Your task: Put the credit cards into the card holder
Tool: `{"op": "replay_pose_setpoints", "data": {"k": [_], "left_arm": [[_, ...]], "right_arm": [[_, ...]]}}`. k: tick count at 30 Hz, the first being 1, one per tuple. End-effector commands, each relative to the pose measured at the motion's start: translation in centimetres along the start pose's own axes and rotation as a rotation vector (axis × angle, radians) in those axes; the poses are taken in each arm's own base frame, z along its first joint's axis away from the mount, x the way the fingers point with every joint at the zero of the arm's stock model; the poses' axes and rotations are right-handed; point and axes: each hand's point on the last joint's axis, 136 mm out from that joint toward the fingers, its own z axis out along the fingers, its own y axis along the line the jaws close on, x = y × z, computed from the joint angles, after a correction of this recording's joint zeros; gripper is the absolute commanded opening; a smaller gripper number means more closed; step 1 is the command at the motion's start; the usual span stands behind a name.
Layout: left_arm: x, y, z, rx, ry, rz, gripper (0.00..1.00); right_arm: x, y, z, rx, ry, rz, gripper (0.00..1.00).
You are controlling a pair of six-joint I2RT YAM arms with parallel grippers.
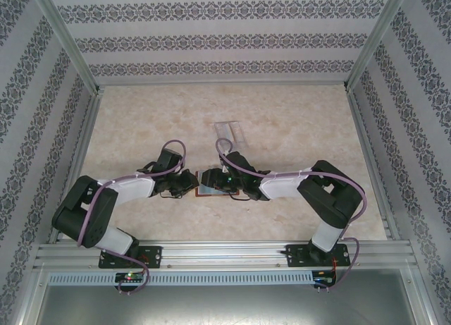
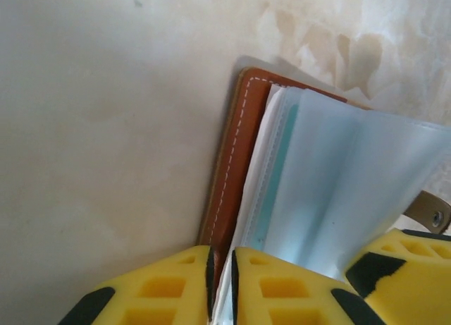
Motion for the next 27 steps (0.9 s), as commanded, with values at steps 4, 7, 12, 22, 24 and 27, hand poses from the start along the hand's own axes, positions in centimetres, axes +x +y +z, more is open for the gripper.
{"op": "replay_pose_setpoints", "data": {"k": [4,7,12,22,24,27], "left_arm": [[-0.3,0.6,-2.0,-0.033,-0.058,-0.049,0.21],[-0.7,0.6,-2.6,-0.044,-0.081,-0.036,0.23],[-1.1,-0.3,-3.3,-0.026,-0.102,-0.019,0.23],[-1.3,-4.6,-3.4,0.071,-0.104,0.061,0.26],[-1.2,-4.8,-2.9,0.071,-0.097,0.069,0.26],[-1.1,-4.5,-2.2,0.048,-0.087,0.073,0.26]], "right_arm": [[-0.3,-0.6,0.2,0.036,-0.012,0.006,0.52],[-0.4,-2.1,-0.5,0.078,-0.047,0.034,0.52],[-0.2,-3.1,-1.6,0.128,-0.055,-0.001,0.53],[-0.2,-5.8,-3.5,0.2,-0.08,0.04,0.53],[-0.3,-6.4,-3.8,0.214,-0.088,0.047,0.53],[-0.8,-6.6,-4.5,0.218,-0.106,0.052,0.53]]}}
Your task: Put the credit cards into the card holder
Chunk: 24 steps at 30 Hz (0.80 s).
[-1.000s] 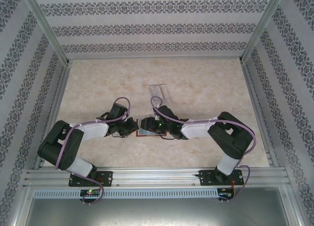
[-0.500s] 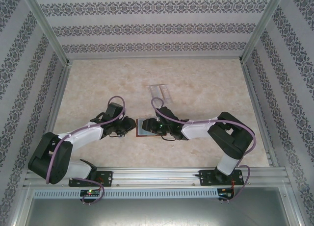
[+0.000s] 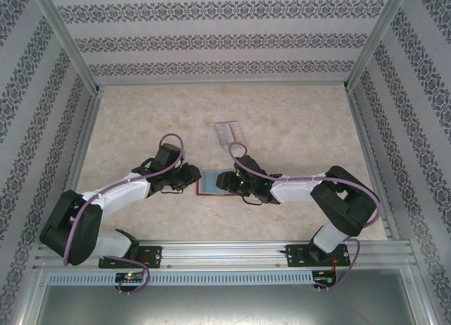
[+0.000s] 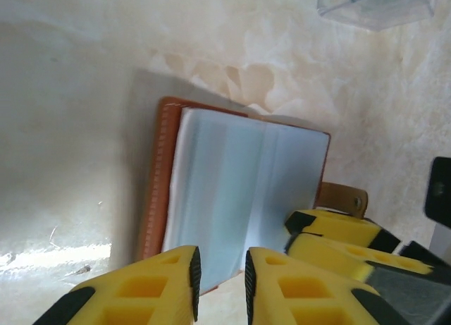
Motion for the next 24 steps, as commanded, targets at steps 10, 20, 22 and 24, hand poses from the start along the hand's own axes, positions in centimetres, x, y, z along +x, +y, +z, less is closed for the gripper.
{"op": "replay_pose_setpoints", "data": {"k": [10,20,22,24], "left_arm": [[-0.4,-0.9,2.2,-0.006,0.02,0.045,0.26],[-0.5,0.2,2.9,-0.074,0.038,0.087,0.33],[-0.5,0.4,3.0,-0.078,0.036,0.085,0.34],[-0.3,0.5,3.0,-0.078,0.044,0.085,0.35]], "right_arm": [[-5.3,2.4,-4.6,0.051,-0.139,-0.2,0.54],[-14.4,4.8,-5.7,0.326,-0.221,-0.612,0.69],[-15.8,4.4,-4.7,0.389,-0.212,-0.641,0.72],[-17.3,4.1,-4.1,0.447,-0.213,-0.643,0.73]]}}
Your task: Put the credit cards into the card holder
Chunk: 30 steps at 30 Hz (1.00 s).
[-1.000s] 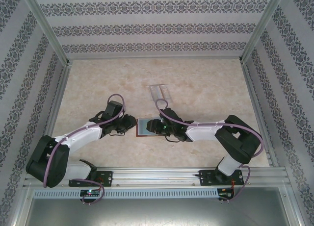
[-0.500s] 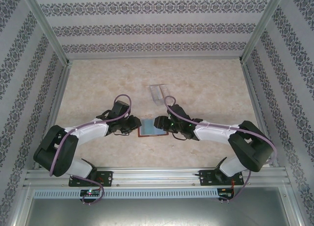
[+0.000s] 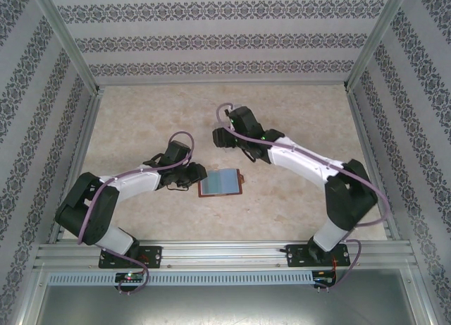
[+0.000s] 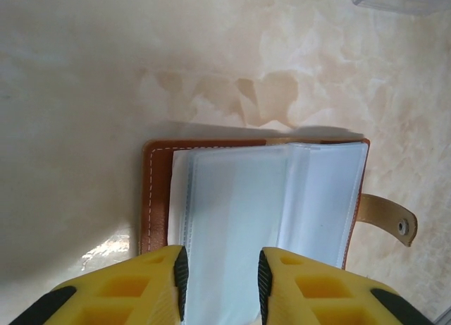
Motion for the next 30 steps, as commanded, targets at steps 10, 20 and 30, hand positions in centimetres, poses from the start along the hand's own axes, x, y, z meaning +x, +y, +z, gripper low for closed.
{"op": "replay_pose_setpoints", "data": {"k": [10,20,30], "left_arm": [[-0.2,0.7,-0.8,-0.075,-0.021,0.064,0.44],[-0.5,0.9,-1.1,-0.107,-0.023,0.086,0.49],[-0.7,1.5,-1.7,-0.139,-0.045,0.092,0.49]], "right_arm": [[0.7,-5.8,6.8,0.255,0.195,-0.144,0.75],[1.5,-6.9,9.0,0.276,0.223,-0.111,0.74],[-0.1,-7.6,7.3,0.337,0.185,-0.156,0.62]]}}
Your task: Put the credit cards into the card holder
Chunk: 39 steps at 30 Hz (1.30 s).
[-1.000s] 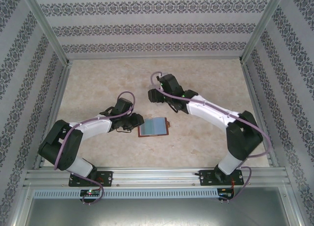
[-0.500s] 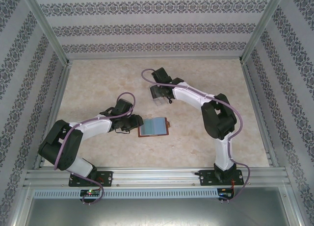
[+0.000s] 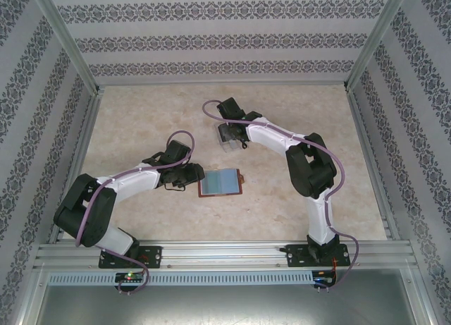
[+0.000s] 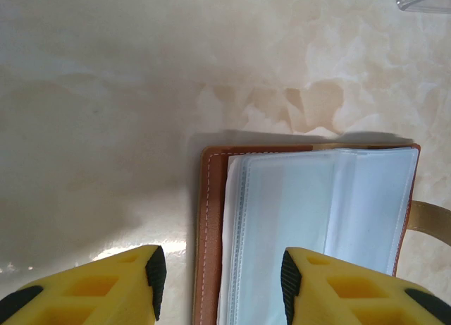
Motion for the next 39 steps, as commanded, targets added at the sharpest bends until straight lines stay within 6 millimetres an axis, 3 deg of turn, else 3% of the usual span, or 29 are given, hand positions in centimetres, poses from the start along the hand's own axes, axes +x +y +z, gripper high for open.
{"op": "replay_pose_setpoints", "data": {"k": [1,7,23,28,32,39], "left_arm": [[-0.1,-0.1,-0.8,-0.02,-0.016,0.032,0.49],[0.0,-0.1,-0.7,-0.01,-0.007,0.036,0.49],[0.4,0.1,-0.6,-0.027,0.02,0.056,0.49],[0.3,0.0,-0.8,-0.026,0.018,0.066,0.49],[0.3,-0.1,-0.9,-0.017,0.01,0.063,0.49],[0.4,-0.1,-1.0,-0.008,0.006,0.058,0.49]], "right_arm": [[-1.4,-1.4,-1.6,0.063,-0.036,-0.017,0.59],[-1.7,-1.3,-2.1,0.096,-0.052,-0.059,0.44],[-2.8,-1.1,-3.0,0.154,-0.064,-0.119,0.32],[-2.3,0.8,-3.5,0.046,-0.045,-0.105,0.47],[-2.1,0.9,-3.2,0.044,-0.038,-0.106,0.59],[-1.2,0.2,-1.4,0.082,0.002,-0.108,0.65]]}}
